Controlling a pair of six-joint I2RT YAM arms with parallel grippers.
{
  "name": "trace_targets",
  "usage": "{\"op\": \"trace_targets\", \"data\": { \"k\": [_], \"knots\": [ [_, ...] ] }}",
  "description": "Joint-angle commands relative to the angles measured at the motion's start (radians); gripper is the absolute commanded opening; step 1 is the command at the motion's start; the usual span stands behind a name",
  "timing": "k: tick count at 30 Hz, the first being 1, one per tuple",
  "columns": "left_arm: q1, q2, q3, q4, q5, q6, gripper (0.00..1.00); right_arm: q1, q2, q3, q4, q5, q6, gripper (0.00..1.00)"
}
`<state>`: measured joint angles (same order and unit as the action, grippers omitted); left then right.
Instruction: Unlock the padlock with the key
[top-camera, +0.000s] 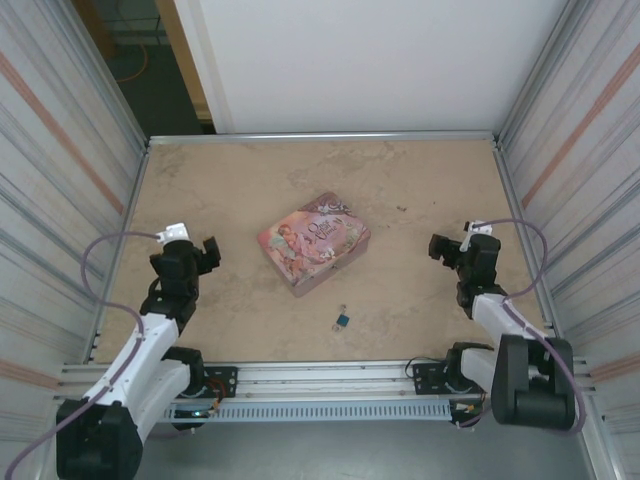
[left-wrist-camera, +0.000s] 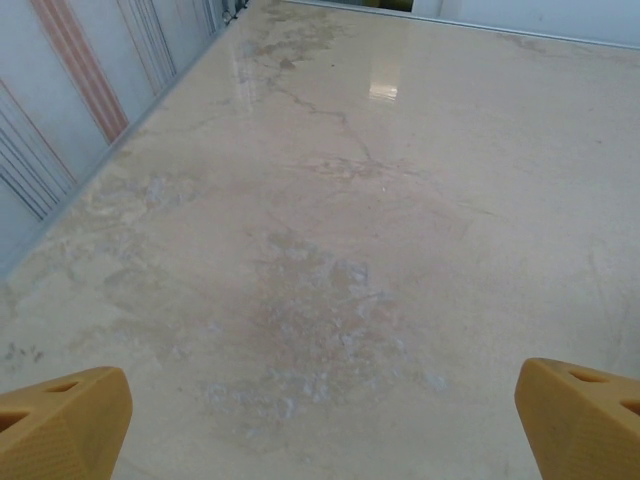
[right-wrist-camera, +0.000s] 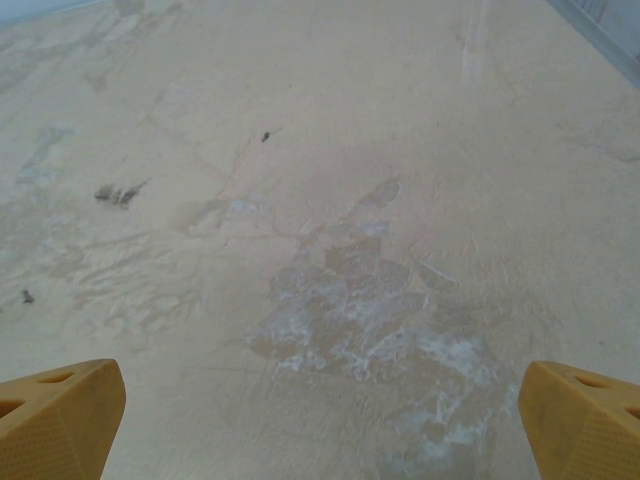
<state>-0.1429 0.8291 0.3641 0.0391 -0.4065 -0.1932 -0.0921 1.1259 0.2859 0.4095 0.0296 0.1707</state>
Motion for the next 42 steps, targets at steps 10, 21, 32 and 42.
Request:
{"op": "trace_targets", "data": {
  "k": [10, 21, 32, 42],
  "knots": [
    [0.026, 0.162, -0.08, 0.326, 0.043, 0.163, 0.99, -0.008, 0.345, -0.009, 0.575, -0.095, -0.04, 0.99],
    [0.076, 0.246, -0.108, 0.525, 0.195, 0.201, 0.99, 0.032, 0.415, 0.124, 0.384, -0.066, -0.08, 0.99],
    [0.123, 0.393, -0.129, 0.794, 0.371, 0.228, 0.99, 0.036, 0.416, 0.121, 0.391, -0.06, -0.082, 0.99],
    [0.146, 0.639, -0.14, 1.066, 0.455, 0.233, 0.99, 0.038, 0.415, 0.121, 0.391, -0.056, -0.083, 0.99]
  ]
}}
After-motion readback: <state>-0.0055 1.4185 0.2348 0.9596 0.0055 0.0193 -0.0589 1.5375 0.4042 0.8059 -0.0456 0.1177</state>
